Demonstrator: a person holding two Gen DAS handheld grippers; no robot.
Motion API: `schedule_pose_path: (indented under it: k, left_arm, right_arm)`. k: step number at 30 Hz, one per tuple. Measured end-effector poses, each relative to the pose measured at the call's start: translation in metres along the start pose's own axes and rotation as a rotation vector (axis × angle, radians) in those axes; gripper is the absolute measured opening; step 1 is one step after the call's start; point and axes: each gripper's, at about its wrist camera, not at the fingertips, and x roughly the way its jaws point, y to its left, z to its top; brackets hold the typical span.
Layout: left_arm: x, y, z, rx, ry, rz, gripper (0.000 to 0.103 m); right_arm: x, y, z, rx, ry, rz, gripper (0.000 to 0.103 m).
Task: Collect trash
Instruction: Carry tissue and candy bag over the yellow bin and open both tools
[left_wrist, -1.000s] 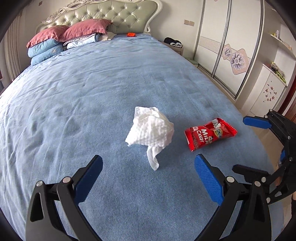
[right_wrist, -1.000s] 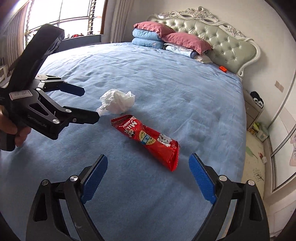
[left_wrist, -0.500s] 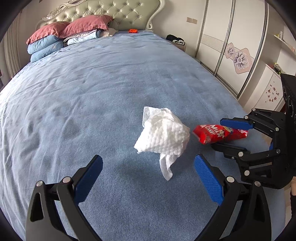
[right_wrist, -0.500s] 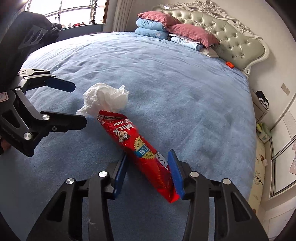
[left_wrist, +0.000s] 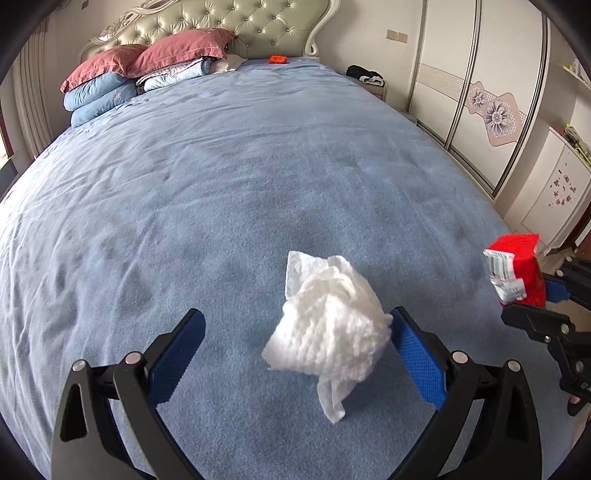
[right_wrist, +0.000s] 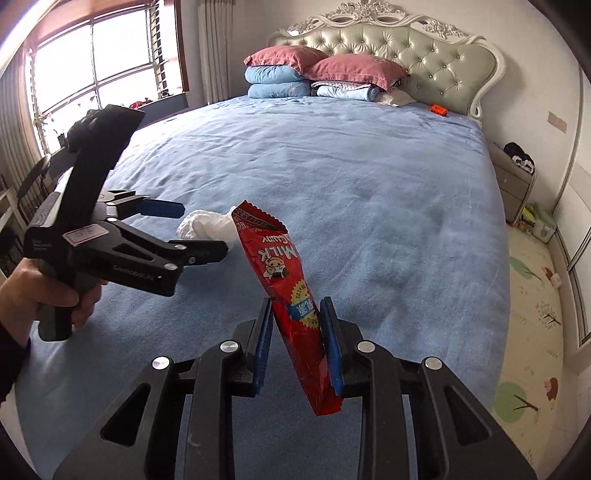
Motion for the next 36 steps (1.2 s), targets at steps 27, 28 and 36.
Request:
schedule_pose_path:
  k: [27,28,36]
  left_arm:
    - [-0.111,-0.137,-0.068,0.095,-0.092,-0.314,0.032]
    - [-0.112,-0.145,-0.070,0.100,-0.089,-0.326,0.032]
    - [-0.115,-0.234,-0.090,0.219,-0.047,-0.419,0.032]
  right_arm:
    - [-0.173,-0.013,-0.109,0.240,-0.237,0.025,0.026]
    - [-0.180,-0.016,-0.117,0.250,-0.241,0.014,0.026]
    - [-0.232,-0.044,-0.188,0.353,-0.248,-0.103,0.026]
